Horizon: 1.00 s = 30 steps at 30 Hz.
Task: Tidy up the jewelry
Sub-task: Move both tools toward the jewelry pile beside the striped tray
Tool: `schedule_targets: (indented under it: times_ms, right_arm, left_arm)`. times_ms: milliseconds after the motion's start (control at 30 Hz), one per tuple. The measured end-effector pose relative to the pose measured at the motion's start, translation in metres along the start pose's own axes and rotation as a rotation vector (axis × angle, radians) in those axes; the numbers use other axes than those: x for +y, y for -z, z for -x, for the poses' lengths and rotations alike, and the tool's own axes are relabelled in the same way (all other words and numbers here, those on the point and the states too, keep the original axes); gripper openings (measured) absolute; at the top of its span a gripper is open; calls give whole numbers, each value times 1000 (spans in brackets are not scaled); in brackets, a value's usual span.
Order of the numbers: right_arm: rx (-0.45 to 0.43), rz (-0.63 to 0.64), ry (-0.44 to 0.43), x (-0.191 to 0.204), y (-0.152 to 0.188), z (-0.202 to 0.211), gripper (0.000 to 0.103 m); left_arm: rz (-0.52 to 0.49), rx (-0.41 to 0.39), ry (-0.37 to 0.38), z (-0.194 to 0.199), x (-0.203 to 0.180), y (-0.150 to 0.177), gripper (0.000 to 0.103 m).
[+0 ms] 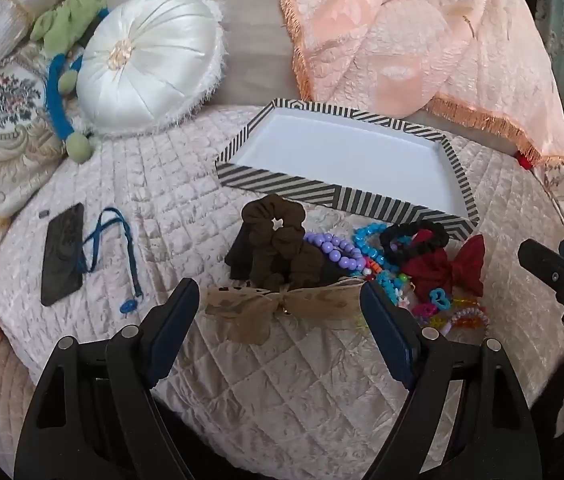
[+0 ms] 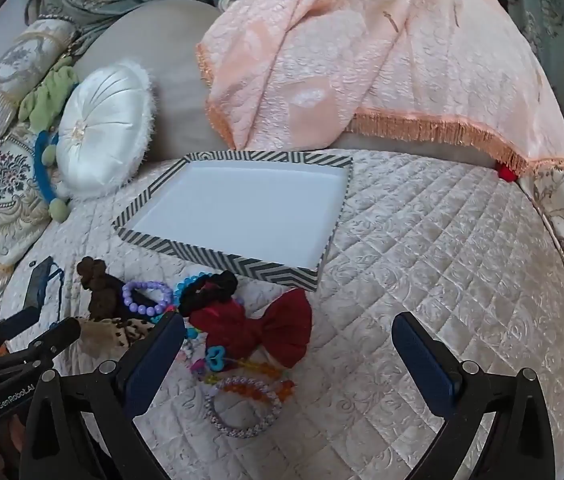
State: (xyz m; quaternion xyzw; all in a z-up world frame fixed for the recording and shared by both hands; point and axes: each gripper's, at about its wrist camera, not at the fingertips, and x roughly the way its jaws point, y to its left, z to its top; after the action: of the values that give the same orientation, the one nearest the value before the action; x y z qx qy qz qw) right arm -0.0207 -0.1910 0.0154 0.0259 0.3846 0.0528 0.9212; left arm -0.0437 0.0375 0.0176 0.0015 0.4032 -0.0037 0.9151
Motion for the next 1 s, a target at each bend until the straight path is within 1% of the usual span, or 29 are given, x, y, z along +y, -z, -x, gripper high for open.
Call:
schedule_targets:
  times_ms: [167,333,367,467,600,633,700,733,833,967,1000]
  right_arm:
    - [-4,30,-2,7,4,4,103]
    - [3,37,-10,7,8,6,103]
    - [12,29,-15,7,-1,3,103]
    - [11,34,-15,8,-1,3,103]
    - [2,37,-16,8,1,3,103]
    - [-16,39,-15,9,3,3,103]
    - [-16,40,-14,8,4,3,103]
    - [-16,42,-13,8,4,3,103]
    - [-2,44,-12,6,5,2,103]
    - [4,49,-12,7,5,2,103]
    - [4,54,-11,8,5,2,103]
  left_arm:
    - [9,17,6,0,2,1,83]
    - [7,29,-23,-2,5,3,83]
    - [9,32,-29,-2,5,3,83]
    - [3,30,-59,-2,7,4,83]
    - [4,27,-65,-2,8,4,83]
    - [2,21,-77,-2,8,4,83]
    - [-8,10,-95,1,7,5,83]
    - [-11,12,-92,1,8,5,83]
    - [-4,24,-78,2,12,6,83]
    - [3,52,-88,-2,19,11,83]
    - [5,60,-102,-3,20,11,83]
